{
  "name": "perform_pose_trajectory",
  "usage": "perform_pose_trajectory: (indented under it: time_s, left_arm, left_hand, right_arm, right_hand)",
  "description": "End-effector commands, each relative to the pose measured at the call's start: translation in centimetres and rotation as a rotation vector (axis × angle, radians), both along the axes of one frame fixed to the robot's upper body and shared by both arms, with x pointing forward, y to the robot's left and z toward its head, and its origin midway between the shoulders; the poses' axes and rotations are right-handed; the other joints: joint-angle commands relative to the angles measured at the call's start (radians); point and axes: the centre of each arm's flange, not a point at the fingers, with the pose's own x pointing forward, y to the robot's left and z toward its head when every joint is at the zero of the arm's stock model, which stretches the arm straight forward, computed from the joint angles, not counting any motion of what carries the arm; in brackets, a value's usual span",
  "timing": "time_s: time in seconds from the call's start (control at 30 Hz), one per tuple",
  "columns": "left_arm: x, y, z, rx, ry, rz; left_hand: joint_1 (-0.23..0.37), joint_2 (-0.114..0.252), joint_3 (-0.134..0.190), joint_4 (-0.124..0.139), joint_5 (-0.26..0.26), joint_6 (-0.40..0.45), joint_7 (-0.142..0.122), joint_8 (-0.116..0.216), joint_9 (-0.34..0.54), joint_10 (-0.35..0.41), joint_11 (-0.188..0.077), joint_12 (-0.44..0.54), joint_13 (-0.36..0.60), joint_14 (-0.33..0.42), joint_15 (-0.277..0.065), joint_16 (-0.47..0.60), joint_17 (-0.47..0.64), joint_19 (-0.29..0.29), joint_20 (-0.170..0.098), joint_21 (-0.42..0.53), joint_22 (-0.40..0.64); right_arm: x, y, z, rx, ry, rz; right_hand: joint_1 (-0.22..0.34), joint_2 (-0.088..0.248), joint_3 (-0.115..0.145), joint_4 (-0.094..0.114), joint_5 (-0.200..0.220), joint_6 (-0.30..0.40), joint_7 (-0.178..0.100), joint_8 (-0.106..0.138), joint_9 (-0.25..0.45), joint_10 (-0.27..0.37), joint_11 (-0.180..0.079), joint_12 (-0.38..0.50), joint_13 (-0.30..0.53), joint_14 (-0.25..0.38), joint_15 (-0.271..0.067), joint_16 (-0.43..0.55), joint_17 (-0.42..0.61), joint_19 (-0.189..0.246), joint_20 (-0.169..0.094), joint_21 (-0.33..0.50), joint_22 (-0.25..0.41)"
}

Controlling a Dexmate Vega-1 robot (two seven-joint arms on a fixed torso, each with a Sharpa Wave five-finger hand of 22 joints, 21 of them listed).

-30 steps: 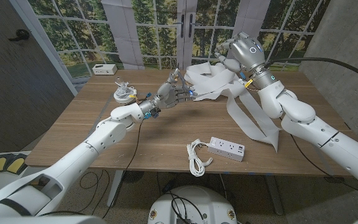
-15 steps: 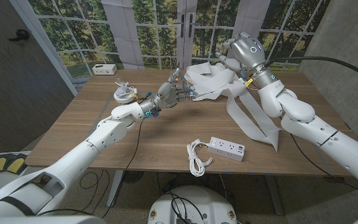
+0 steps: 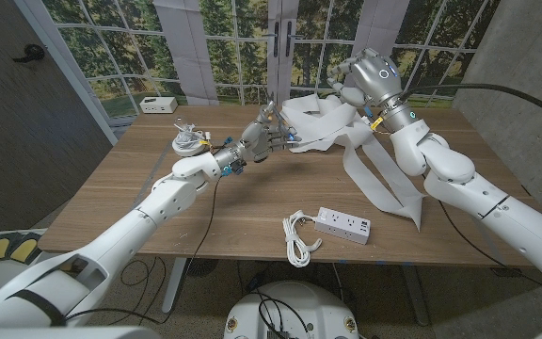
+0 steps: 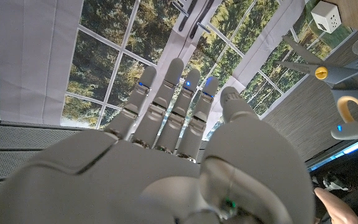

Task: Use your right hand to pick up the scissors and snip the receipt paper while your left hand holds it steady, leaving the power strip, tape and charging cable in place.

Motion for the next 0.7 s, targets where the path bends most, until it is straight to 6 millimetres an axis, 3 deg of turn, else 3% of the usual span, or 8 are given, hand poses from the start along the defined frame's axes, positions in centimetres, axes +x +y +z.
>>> perform_pose_trajectory:
  time_s: [0.03,0.27,0.7]
  left_arm:
    - [0.2,-0.4,0.2,0.009,-0.01,-0.01]
    - [0.0,-0.4,0.0,0.013,-0.006,-0.009]
    - [-0.7,-0.2,-0.7,0.019,-0.003,-0.007]
  left_hand:
    - [0.007,0.006,-0.01,0.001,0.01,0.028,0.018,0.005,0.002,0.002,-0.007,0.005,0.001,0.01,-0.002,-0.002,0.001,-0.007,0.001,0.0,0.002]
    - [0.012,0.008,-0.015,0.0,0.013,0.025,0.019,0.001,0.003,0.002,-0.009,0.008,0.001,0.01,-0.001,-0.004,0.002,-0.007,0.001,0.0,0.002]
    - [0.021,0.014,-0.028,0.001,0.019,0.026,0.02,-0.004,0.003,-0.001,-0.009,0.013,-0.001,0.011,0.0,-0.008,0.002,-0.007,0.001,0.001,0.002]
  right_arm:
    - [1.3,-0.2,0.2,0.004,0.053,-0.039]
    - [2.8,-0.4,0.3,-0.001,0.1,-0.079]
    - [4.6,-0.5,-0.2,-0.013,0.157,-0.119]
  right_hand:
    - [-0.01,-0.005,0.0,-0.006,-0.006,-0.028,0.001,-0.013,-0.001,-0.034,0.001,-0.016,0.004,-0.015,-0.11,-0.001,0.0,-0.004,0.014,-0.01,0.005]
    - [-0.025,-0.016,-0.007,-0.007,-0.007,-0.112,0.003,-0.037,-0.003,-0.093,0.0,-0.045,0.012,-0.063,-0.105,-0.01,0.001,-0.022,0.029,-0.026,0.005]
    - [-0.013,-0.022,-0.016,-0.02,-0.007,-0.202,-0.006,-0.041,-0.004,-0.192,-0.006,-0.093,0.022,-0.159,-0.099,-0.026,-0.005,-0.043,0.038,-0.048,0.006]
